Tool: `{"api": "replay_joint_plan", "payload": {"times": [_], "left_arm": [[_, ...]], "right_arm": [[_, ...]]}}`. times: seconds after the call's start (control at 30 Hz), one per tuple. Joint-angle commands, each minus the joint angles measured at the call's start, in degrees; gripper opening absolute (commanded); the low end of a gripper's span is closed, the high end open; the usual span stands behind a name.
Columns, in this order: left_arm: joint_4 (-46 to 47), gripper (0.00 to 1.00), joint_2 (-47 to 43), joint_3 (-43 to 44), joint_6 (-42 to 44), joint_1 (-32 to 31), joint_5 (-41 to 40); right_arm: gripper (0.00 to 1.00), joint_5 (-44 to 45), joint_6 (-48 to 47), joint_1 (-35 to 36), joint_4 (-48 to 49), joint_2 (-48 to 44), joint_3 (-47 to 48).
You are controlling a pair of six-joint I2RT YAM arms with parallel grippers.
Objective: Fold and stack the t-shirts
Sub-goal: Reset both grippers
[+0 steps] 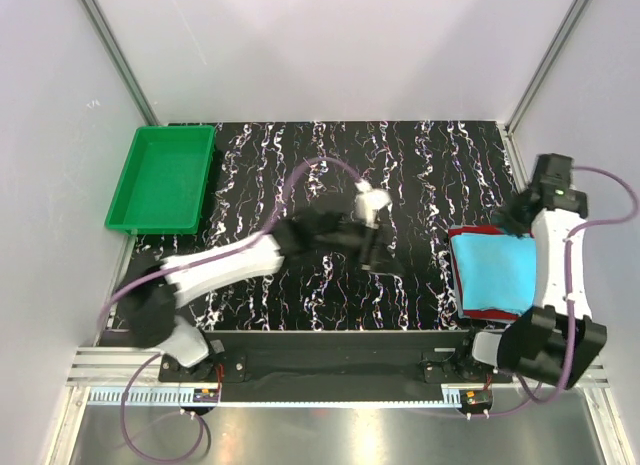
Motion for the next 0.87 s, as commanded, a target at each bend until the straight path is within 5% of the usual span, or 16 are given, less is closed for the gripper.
{"api": "replay_joint_plan", "payload": {"times": [0.0, 0.23, 0.43, 0.47, 0.5, 0.63, 0.67, 0.83], "left_arm": [[-2.99, 0.46, -13.52, -9.64, 6.92, 5.02, 2.18], [-2.30, 0.54, -42.17, -30.41, 2.10, 12.42, 2.36], [3.16, 0.68, -66.53, -47.65, -11.95, 19.36, -1.59], [4.29, 0.69, -68.73, -49.14, -13.37, 19.98, -1.60], [5.52, 0.70, -71.45, -52.02, -14.95, 21.20, -1.68], [10.18, 0.70, -76.38, -57.14, -21.20, 22.53, -1.86], [12.02, 0.70, -77.27, -58.11, -23.47, 22.62, -2.21], [22.65, 0.71, -84.73, -67.59, -33.67, 23.94, -3.44]], "right_arm": [[0.22, -21.81, 0.64, 11.13, 4.47, -3.31, 1.99], [0.24, -32.13, 18.73, 35.41, 27.66, -12.00, -17.41], [0.29, -38.44, 24.38, 40.01, 47.16, -19.12, -36.22], [0.33, -38.81, 24.65, 40.10, 48.59, -20.26, -37.55], [0.48, -39.07, 24.91, 40.10, 49.30, -22.45, -38.52], [0.69, -41.62, 26.31, 40.19, 52.02, -27.65, -44.49], [0.99, -43.54, 27.37, 40.10, 55.07, -28.96, -46.08], [1.00, -47.95, 46.64, 40.19, 82.97, -44.42, -63.71]]}}
